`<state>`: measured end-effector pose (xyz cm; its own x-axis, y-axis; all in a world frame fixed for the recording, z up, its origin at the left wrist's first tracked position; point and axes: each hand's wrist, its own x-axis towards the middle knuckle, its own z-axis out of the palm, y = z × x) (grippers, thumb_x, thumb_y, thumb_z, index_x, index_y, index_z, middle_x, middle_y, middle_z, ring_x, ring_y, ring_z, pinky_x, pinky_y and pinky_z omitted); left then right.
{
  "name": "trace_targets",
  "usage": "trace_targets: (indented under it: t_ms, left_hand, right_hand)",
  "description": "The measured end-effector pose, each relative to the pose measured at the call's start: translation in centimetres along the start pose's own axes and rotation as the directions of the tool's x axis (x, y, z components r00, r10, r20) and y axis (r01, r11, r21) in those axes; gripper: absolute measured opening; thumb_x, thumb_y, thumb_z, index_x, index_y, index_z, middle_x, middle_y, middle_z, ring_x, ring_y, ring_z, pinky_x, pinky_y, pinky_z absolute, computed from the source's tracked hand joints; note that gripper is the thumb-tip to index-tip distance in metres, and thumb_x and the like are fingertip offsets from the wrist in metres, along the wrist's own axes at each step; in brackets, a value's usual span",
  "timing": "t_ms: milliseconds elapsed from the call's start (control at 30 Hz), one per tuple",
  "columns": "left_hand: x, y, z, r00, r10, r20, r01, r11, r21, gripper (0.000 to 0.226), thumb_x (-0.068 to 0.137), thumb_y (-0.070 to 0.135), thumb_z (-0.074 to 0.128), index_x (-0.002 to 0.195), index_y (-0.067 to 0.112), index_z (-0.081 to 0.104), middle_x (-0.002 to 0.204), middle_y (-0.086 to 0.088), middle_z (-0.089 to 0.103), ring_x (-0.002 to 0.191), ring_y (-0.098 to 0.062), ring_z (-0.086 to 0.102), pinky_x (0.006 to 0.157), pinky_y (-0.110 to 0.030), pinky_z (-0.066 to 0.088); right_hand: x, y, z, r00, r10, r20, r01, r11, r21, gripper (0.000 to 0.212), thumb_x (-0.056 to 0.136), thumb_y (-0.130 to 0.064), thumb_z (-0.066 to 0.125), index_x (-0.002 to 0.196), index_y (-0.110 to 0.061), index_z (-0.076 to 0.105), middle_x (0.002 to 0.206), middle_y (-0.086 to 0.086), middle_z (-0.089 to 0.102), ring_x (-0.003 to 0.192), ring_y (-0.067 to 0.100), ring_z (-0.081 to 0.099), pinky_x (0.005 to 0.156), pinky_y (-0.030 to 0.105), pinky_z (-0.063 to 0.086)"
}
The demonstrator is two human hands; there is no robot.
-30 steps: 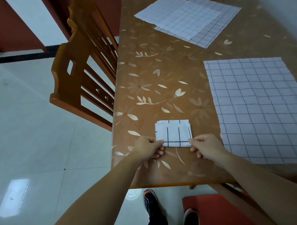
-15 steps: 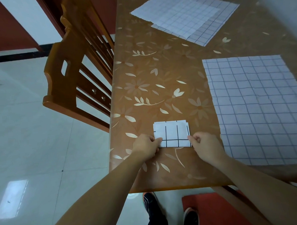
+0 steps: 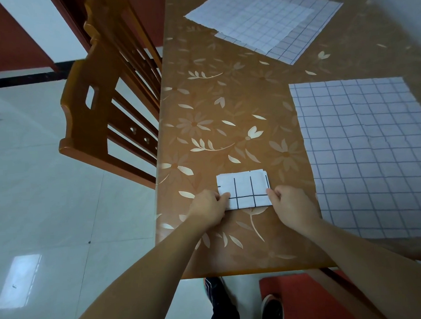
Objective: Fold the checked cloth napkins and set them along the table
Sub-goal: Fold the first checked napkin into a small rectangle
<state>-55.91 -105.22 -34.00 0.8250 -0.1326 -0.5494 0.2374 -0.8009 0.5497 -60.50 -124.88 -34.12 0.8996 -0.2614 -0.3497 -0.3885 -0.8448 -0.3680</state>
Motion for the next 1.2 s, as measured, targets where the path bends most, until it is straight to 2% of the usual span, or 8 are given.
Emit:
trace_targets:
  t_ms: [467,533,633,733,833,900,1000,1200]
  left_hand:
    - [0.0,0.4,-0.5,0.998,0.053,-0.027,-0.042,0.95,0.31,0.04,0.094,0.046,0.049,0.065,0.018,0.049,0.071,-0.002,0.06,0.073,-0.027,0.059,0.06,-0.031,0.042]
    - [-0.3,0.3,-0.2,0.948,0.251,-0.196,-0.13,0.868,0.48,0.032,0.094,0.044,0.045,0.076,0.018,0.047,0.083,-0.003,0.061,0.081,-0.027,0.057,0.065,-0.031,0.037]
    - [0.0,0.4,1.6,0.706,0.668,-0.235,-0.414,0.659,0.629,0.029,0.091,0.042,0.044,0.101,0.018,0.057,0.108,-0.003,0.061,0.103,-0.027,0.056,0.081,-0.037,0.039]
    - [1.2,0.6,3.1,0.804,0.595,0.005,-0.434,0.58,0.689,0.067,0.095,0.054,0.015,0.151,0.018,0.025,0.16,-0.003,0.022,0.147,-0.026,0.017,0.117,-0.05,0.013]
    - [1.8,0.0,3.8,0.86,0.507,0.056,-0.402,0.606,0.687,0.075,0.091,0.059,-0.004,0.155,0.018,-0.003,0.163,0.0,-0.004,0.15,-0.022,-0.008,0.118,-0.048,-0.007]
    - [1.9,-0.3,4.1,0.863,0.501,0.065,-0.404,0.608,0.684,0.074,0.092,0.058,-0.006,0.154,0.019,-0.005,0.163,0.0,-0.008,0.149,-0.021,-0.013,0.118,-0.049,-0.01]
    - [2.1,-0.4,4.3,0.857,0.502,0.113,-0.428,0.574,0.698,0.07,0.096,0.052,0.012,0.154,0.021,-0.011,0.162,0.0,-0.015,0.146,-0.023,-0.023,0.117,-0.052,-0.012]
    - [2.4,-0.7,3.8,0.857,0.513,0.054,-0.404,0.602,0.689,0.074,0.093,0.058,0.005,0.154,0.018,-0.004,0.163,0.001,-0.008,0.148,-0.014,-0.013,0.118,-0.049,-0.012]
  right_hand:
    - [0.6,0.9,0.6,0.999,-0.031,-0.026,0.032,0.998,0.054,0.042,0.096,-0.043,0.049,0.067,-0.014,0.055,0.059,0.0,0.056,0.055,0.014,0.054,0.049,0.026,0.035]
    - [0.6,0.8,0.6,0.999,-0.027,-0.03,0.028,0.999,0.019,0.042,0.097,-0.043,0.048,0.064,-0.017,0.051,0.058,-0.003,0.054,0.053,0.012,0.052,0.048,0.025,0.035]
    - [0.6,0.7,0.4,0.999,-0.034,-0.042,0.034,0.999,-0.017,0.044,0.097,-0.042,0.047,0.059,-0.02,0.043,0.054,-0.004,0.048,0.049,0.012,0.046,0.047,0.025,0.031]
    - [0.5,0.6,0.1,0.999,-0.03,-0.022,0.028,0.995,-0.096,0.041,0.098,-0.043,0.045,0.063,-0.023,0.041,0.057,-0.006,0.047,0.051,0.009,0.045,0.049,0.023,0.03]
    - [0.2,0.2,0.1,0.943,-0.257,-0.213,0.204,0.948,-0.244,0.027,0.096,-0.046,0.044,0.091,-0.023,0.056,0.082,-0.005,0.058,0.07,0.01,0.053,0.059,0.023,0.04]
    - [0.0,-1.2,0.8,0.86,-0.454,-0.235,0.393,0.881,-0.265,0.05,0.093,-0.051,0.038,0.125,-0.017,0.055,0.117,0.002,0.06,0.104,0.02,0.056,0.083,0.032,0.046]
    - [0.0,-3.9,3.3,0.865,-0.498,-0.059,0.482,0.859,-0.175,0.078,0.092,-0.063,0.016,0.153,-0.015,0.02,0.16,0.0,0.018,0.148,0.017,0.01,0.12,0.04,0.013]
    - [1.9,-1.1,3.8,0.911,-0.411,0.035,0.403,0.869,-0.288,0.084,0.086,-0.068,-0.009,0.153,-0.018,-0.003,0.162,-0.003,-0.007,0.147,0.008,-0.013,0.12,0.04,-0.008]
